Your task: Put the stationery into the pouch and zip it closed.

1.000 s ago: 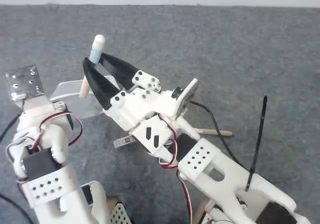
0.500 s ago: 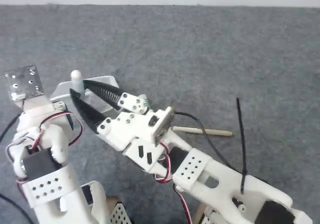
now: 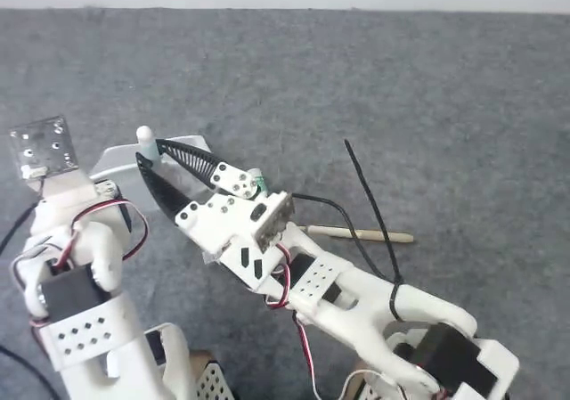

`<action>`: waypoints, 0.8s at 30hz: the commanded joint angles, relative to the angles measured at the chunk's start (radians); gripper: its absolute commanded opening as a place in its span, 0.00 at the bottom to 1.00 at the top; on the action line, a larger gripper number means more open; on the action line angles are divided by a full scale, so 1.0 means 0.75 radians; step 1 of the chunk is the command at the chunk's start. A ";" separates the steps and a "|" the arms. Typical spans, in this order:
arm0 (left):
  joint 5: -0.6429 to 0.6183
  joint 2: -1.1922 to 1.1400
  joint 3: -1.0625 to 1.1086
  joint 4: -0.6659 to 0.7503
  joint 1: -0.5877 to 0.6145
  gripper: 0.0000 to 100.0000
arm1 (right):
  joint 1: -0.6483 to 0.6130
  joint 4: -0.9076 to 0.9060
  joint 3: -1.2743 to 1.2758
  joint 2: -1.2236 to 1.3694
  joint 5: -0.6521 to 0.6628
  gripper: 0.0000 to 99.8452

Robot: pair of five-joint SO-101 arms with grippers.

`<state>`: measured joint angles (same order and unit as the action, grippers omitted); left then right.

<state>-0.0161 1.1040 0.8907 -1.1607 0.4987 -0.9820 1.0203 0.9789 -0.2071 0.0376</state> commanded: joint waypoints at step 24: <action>-0.012 0.002 -0.011 0.051 -0.002 0.01 | -0.064 0.003 0.178 -0.373 0.141 0.15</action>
<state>-0.0161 1.1024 0.8907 -1.1607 0.5002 -1.0203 1.0296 1.1155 -0.4158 0.1297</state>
